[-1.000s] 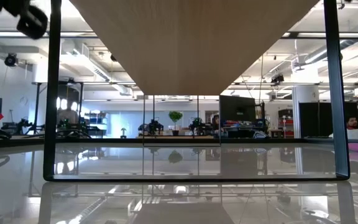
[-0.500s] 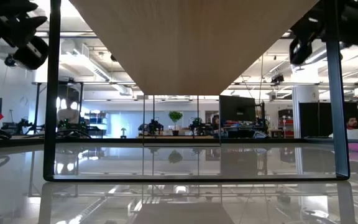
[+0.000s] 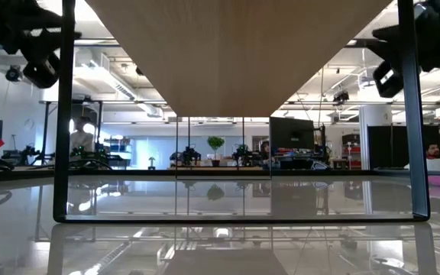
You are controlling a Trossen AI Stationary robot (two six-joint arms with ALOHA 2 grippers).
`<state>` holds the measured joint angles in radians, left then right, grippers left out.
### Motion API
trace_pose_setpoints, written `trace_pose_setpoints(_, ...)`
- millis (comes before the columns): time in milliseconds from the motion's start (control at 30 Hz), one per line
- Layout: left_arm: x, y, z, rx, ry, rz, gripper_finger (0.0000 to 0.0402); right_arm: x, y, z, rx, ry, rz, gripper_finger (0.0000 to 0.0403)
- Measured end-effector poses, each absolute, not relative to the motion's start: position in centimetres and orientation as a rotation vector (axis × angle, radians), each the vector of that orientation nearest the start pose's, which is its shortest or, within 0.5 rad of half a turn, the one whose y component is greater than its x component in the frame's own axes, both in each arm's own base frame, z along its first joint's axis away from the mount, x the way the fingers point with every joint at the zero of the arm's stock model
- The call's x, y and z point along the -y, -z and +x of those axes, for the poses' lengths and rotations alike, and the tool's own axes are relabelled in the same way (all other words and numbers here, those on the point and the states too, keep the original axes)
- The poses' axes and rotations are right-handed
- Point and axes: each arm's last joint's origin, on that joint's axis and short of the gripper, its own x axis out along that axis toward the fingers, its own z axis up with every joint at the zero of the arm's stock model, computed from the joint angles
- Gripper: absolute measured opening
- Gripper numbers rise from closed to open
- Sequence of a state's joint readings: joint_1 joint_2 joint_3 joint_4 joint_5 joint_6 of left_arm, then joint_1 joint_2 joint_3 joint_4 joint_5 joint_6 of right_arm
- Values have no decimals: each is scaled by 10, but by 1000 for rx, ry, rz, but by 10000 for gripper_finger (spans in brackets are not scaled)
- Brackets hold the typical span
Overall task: Stack small to large cups/mugs on shelf
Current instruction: Return to Home Position
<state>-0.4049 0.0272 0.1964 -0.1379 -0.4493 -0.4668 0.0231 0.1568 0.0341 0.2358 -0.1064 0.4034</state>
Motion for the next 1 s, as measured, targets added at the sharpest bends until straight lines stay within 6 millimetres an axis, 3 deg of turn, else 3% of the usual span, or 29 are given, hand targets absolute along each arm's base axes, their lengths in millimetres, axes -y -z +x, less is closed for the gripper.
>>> trace_pose_setpoints(367,22,-205,85,-9,-76,-477,77,-5,-186,87,-140,-94,412,74)
trace_pose_setpoints(1000,24,-202,90,-51,-87,-457,77,-5,-198,86,-136,-94,411,74)
